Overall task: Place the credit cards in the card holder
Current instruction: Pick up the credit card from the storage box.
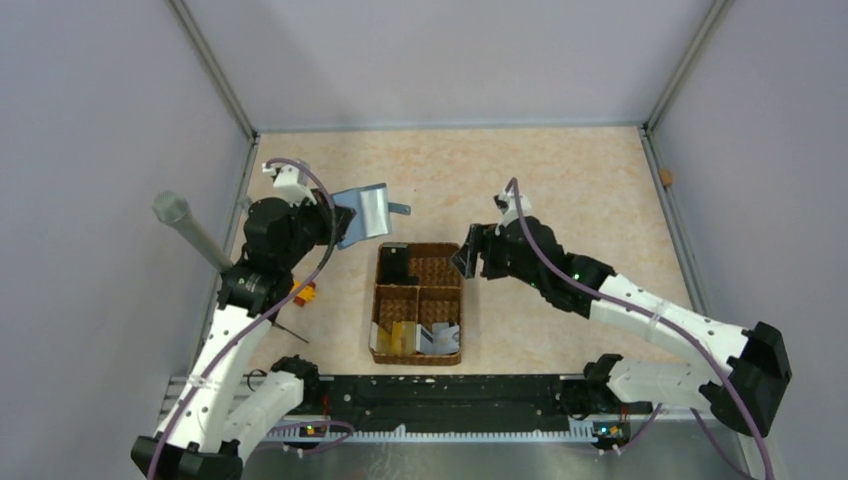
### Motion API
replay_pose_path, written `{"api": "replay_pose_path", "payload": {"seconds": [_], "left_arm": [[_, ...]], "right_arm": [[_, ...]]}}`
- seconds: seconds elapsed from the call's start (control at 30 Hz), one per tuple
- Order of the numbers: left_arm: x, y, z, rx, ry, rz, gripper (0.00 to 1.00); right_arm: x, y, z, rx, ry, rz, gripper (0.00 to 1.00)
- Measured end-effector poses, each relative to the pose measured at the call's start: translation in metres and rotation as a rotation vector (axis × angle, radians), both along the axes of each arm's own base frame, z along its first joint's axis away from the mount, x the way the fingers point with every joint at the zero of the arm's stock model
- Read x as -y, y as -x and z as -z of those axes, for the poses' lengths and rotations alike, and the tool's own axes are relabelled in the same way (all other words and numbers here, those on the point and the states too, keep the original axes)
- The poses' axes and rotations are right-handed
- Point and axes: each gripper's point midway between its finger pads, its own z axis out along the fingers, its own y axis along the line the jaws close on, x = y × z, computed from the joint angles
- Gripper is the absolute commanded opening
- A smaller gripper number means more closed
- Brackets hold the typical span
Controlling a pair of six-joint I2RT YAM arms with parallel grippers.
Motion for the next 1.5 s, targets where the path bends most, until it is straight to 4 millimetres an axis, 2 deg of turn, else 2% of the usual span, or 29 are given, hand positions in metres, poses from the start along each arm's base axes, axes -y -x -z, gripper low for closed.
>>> {"api": "replay_pose_path", "payload": {"seconds": [0.03, 0.17, 0.23, 0.37, 0.53, 0.7, 0.87, 1.03, 1.33, 1.5], "left_arm": [[-0.004, 0.000, -0.001, 0.007, -0.013, -0.019, 0.00], [-0.016, 0.002, -0.002, 0.024, -0.048, -0.066, 0.00], [-0.019, 0.003, -0.001, 0.025, -0.061, -0.077, 0.00], [-0.020, 0.004, 0.003, 0.013, -0.073, -0.081, 0.00], [-0.021, 0.004, 0.004, 0.012, -0.079, -0.080, 0.00], [-0.022, 0.005, 0.002, 0.022, -0.084, -0.079, 0.00], [-0.022, 0.006, 0.002, 0.026, -0.091, -0.080, 0.00], [-0.023, 0.007, 0.002, 0.026, -0.091, -0.080, 0.00], [-0.025, 0.015, -0.005, 0.050, -0.084, -0.081, 0.00], [-0.025, 0.017, -0.008, 0.061, -0.081, -0.081, 0.00]], "right_arm": [[0.001, 0.007, 0.011, -0.034, 0.033, 0.004, 0.72], [-0.002, 0.038, 0.049, -0.154, 0.150, -0.024, 0.59], [-0.010, 0.050, 0.055, -0.174, 0.174, -0.065, 0.55], [-0.033, 0.062, 0.050, -0.176, 0.207, -0.176, 0.52], [-0.059, 0.061, 0.039, -0.165, 0.296, -0.326, 0.49], [-0.077, 0.069, 0.046, -0.226, 0.331, -0.430, 0.41], [-0.086, 0.080, 0.061, -0.372, 0.312, -0.375, 0.33], [-0.095, 0.098, 0.069, -0.480, 0.288, -0.300, 0.29], [-0.100, 0.114, 0.083, -0.564, 0.297, -0.164, 0.26], [-0.105, 0.119, 0.084, -0.571, 0.307, -0.135, 0.24]]}}
